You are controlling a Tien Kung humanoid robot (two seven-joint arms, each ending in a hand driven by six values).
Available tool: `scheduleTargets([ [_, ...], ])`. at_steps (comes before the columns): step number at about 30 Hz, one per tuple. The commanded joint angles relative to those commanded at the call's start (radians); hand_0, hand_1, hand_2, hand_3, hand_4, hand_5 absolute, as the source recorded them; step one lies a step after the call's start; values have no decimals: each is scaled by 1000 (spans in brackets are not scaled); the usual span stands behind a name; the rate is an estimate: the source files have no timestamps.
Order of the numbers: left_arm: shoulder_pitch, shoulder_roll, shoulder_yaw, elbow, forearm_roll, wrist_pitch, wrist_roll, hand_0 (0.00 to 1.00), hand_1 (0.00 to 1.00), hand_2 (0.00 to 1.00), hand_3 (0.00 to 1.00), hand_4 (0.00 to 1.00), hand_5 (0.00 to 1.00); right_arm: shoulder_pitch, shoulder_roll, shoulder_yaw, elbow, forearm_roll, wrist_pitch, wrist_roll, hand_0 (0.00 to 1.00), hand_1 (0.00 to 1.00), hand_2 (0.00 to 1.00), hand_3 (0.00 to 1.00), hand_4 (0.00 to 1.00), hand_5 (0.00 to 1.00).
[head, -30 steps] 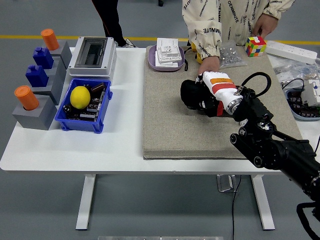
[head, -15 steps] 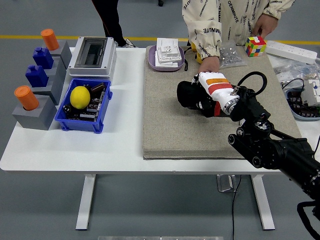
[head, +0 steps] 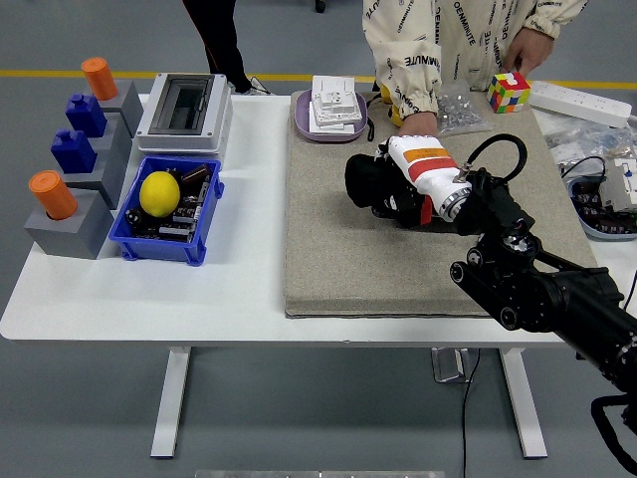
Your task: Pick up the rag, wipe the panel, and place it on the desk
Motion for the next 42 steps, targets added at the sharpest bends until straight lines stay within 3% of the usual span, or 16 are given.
scheduleTargets([
  [31, 13, 0, 5, 0, 1, -1, -2, 643, 692, 734, 564, 598, 471, -37, 0, 26, -31, 3, 5, 1, 206, 320, 392, 394, 973, 13],
  [42, 13, -2, -1, 0, 4, -1, -1, 643, 692, 734, 564, 598, 469, -43, -42, 49, -37, 0, 6, 1, 206, 320, 392, 394, 972, 12],
])
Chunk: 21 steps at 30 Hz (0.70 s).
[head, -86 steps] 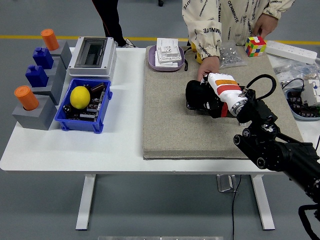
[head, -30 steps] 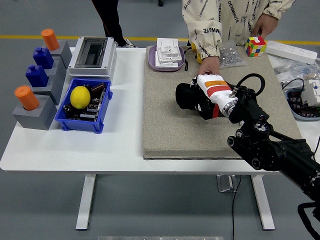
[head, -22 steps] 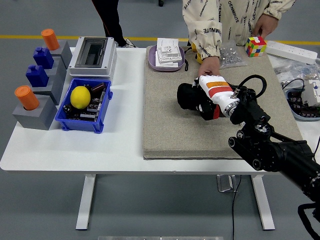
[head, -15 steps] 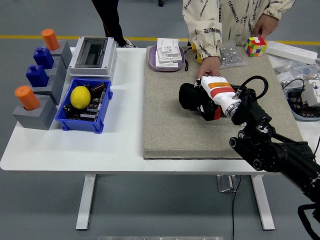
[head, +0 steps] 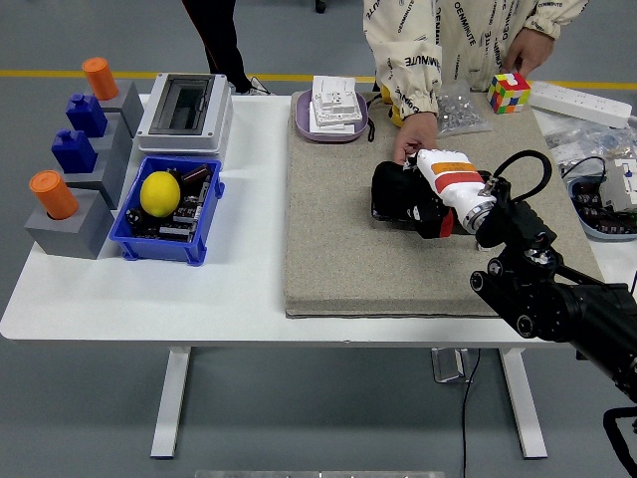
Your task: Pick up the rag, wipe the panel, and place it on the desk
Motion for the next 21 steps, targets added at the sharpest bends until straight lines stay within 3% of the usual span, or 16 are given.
scheduleTargets([
  [21, -3, -3, -8, 0, -1, 0, -1, 644, 693, 734, 565, 597, 469, -27, -76, 49, -5, -6, 3, 0, 206, 321, 393, 394, 972, 9],
])
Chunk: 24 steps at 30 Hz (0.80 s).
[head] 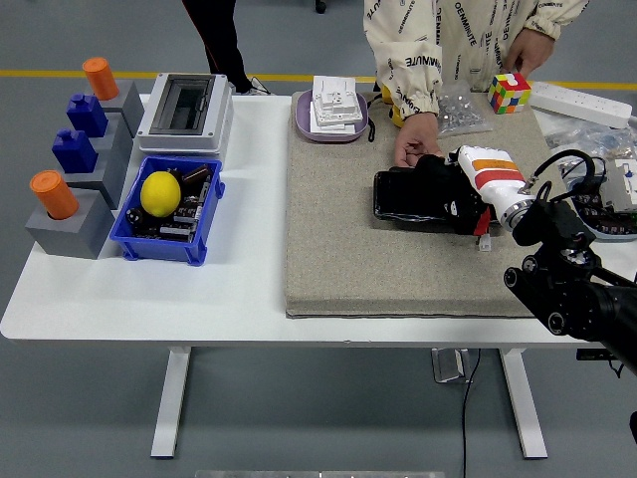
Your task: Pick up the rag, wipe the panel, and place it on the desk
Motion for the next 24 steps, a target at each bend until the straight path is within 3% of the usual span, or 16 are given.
scheduleTargets([
  [14, -2, -2, 1, 0, -3, 0, -2, 643, 693, 734, 565, 597, 469, -28, -20, 73, -11, -22, -1, 1, 206, 321, 392, 394, 972, 10],
  [24, 1, -3, -3, 0, -2, 0, -2, 644, 693, 734, 564, 597, 468, -42, -58, 126, -9, -36, -1, -1, 206, 321, 392, 394, 972, 10],
])
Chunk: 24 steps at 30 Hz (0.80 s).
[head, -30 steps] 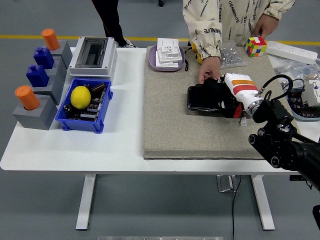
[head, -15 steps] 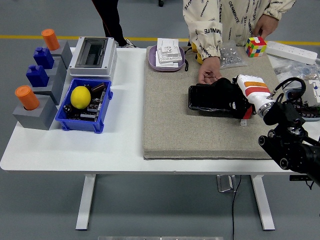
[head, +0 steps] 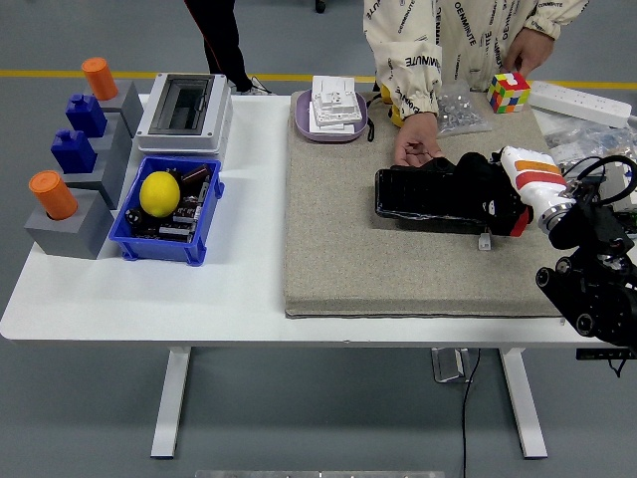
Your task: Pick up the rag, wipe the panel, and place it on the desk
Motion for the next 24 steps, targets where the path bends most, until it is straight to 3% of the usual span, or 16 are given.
scheduleTargets([
  [24, 11, 1, 4, 0, 2, -1, 0, 644, 693, 734, 565, 595, 467, -64, -102, 76, 2, -16, 4, -2, 208, 321, 393, 394, 974, 11],
])
